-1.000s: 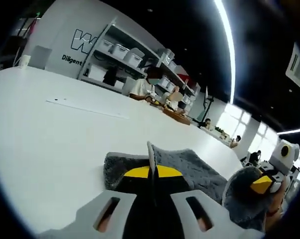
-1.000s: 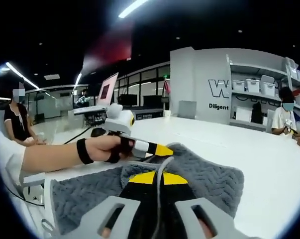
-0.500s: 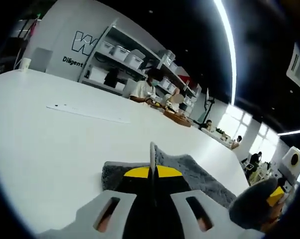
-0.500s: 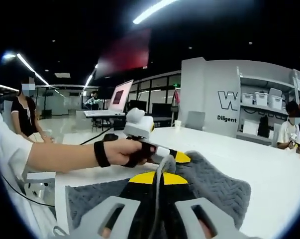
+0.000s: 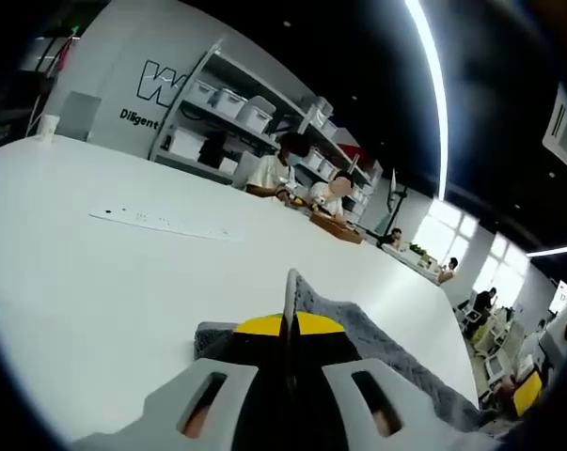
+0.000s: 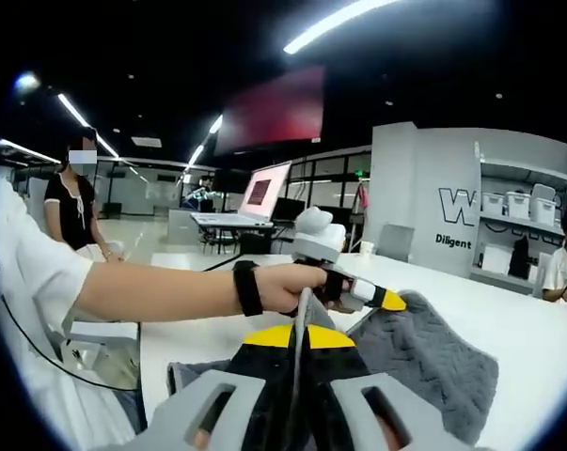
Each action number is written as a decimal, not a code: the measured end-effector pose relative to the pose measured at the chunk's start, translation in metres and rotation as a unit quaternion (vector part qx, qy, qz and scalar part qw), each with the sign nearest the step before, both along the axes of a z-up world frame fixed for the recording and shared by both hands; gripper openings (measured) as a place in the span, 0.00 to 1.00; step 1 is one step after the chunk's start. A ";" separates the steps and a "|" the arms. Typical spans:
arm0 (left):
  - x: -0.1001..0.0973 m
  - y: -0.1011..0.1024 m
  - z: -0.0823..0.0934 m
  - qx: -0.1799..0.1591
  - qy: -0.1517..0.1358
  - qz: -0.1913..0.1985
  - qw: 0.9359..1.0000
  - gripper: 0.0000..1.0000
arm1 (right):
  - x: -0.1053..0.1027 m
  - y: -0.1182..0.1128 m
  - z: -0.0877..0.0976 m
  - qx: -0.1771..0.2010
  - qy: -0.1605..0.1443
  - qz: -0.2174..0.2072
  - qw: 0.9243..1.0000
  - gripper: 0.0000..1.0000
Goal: Open the folded towel by lifting each exposed corner and separating the folded layers until the towel lies flat within the target outline without major curled edges
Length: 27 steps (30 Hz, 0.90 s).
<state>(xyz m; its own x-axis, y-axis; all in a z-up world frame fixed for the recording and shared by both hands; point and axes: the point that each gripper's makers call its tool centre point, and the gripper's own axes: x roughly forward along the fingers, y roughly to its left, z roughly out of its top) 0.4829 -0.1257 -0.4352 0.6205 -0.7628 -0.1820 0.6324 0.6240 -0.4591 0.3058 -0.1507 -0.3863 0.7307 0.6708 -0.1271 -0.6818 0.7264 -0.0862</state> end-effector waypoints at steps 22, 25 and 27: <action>0.007 0.008 0.022 -0.006 -0.005 0.017 1.000 0.00 | -0.051 0.048 0.007 -0.003 -0.030 0.083 0.996 0.00; 0.012 0.014 0.024 -0.010 -0.006 0.032 0.999 0.00 | -0.056 0.047 0.009 -0.003 -0.036 0.083 0.996 0.00; 0.013 0.016 0.025 -0.009 -0.009 0.040 0.999 0.00 | -0.058 0.045 0.011 0.000 -0.037 0.084 0.996 0.00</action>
<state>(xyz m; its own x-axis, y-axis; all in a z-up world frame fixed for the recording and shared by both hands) 0.4960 -0.1096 -0.4100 0.6818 -0.7143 -0.1576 0.5892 0.6640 -0.4604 0.2479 -0.1056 -0.3753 0.6163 0.7838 -0.0769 -0.7849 0.6034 -0.1408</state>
